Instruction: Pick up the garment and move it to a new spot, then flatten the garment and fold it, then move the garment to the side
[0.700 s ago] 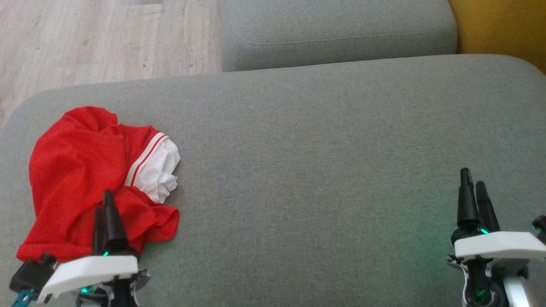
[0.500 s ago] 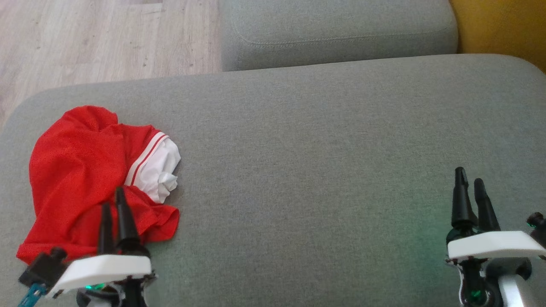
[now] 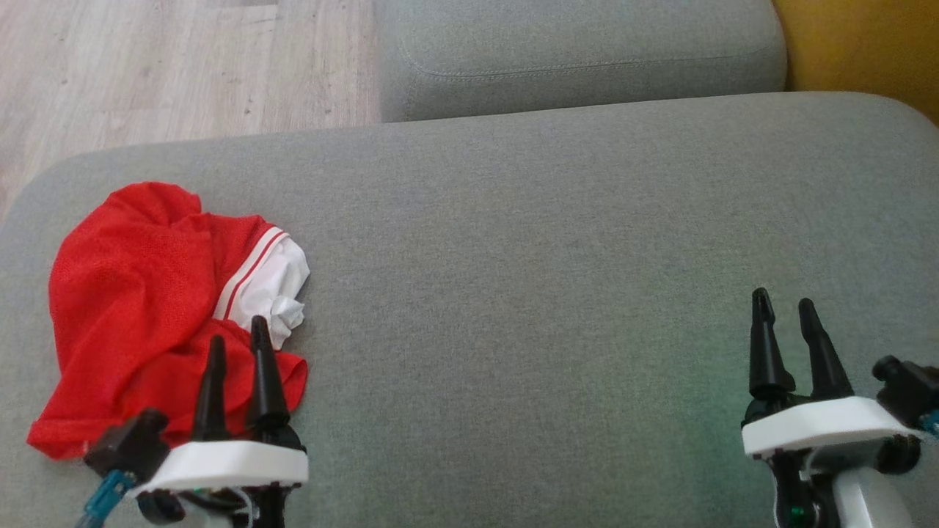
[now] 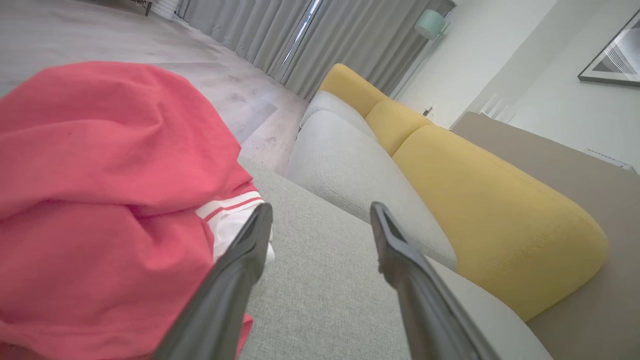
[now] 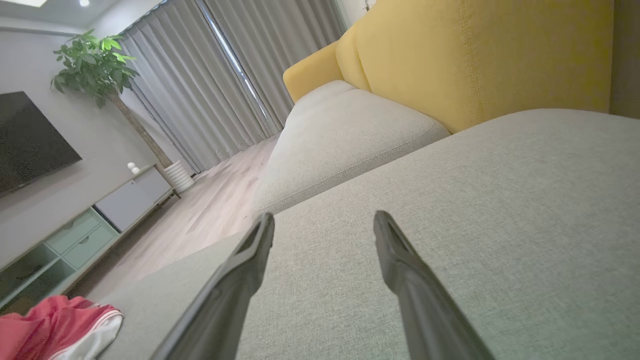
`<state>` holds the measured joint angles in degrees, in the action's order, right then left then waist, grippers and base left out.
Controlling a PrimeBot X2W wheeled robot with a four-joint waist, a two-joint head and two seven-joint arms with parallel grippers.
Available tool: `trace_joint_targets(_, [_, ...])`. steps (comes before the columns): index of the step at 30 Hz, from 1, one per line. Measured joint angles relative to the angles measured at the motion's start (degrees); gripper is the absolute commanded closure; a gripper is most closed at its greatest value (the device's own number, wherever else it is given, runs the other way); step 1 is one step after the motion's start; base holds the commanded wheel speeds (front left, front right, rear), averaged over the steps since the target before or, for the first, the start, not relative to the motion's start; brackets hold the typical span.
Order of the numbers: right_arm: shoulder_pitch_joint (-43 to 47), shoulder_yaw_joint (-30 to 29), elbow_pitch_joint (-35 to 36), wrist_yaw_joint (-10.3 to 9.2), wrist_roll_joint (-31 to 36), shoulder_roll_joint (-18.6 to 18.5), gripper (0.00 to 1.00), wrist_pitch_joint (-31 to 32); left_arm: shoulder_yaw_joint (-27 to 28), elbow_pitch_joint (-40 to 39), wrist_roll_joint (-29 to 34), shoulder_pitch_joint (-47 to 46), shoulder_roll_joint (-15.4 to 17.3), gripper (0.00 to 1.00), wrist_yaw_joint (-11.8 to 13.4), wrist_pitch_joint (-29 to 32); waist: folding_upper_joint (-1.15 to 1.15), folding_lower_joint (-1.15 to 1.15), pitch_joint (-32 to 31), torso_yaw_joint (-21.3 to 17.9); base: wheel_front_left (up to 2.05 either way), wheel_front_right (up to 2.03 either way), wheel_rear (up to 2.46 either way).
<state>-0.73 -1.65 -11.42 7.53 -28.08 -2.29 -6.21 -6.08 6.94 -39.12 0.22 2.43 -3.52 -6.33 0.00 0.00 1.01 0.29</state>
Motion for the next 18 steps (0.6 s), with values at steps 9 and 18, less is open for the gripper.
trace_joint_targets(9, [0.00, 0.66, 0.05, 0.00, 8.64, -0.01, 0.00, -1.88, -1.87, 0.05, 7.94, 0.00, 0.03, 0.00, 0.58, -1.85, 0.00, 0.00, 0.15, -0.16, 0.00, 0.00, 0.00])
trace_joint_targets(18, [-0.03, 0.67, 0.46, 0.00, 16.27, -0.02, 0.00, -3.46, -3.46, -0.27, 15.38, -0.01, 0.07, 0.00, 1.10, -3.34, 0.00, 0.00, 0.50, -0.07, 0.00, 0.00, 0.00])
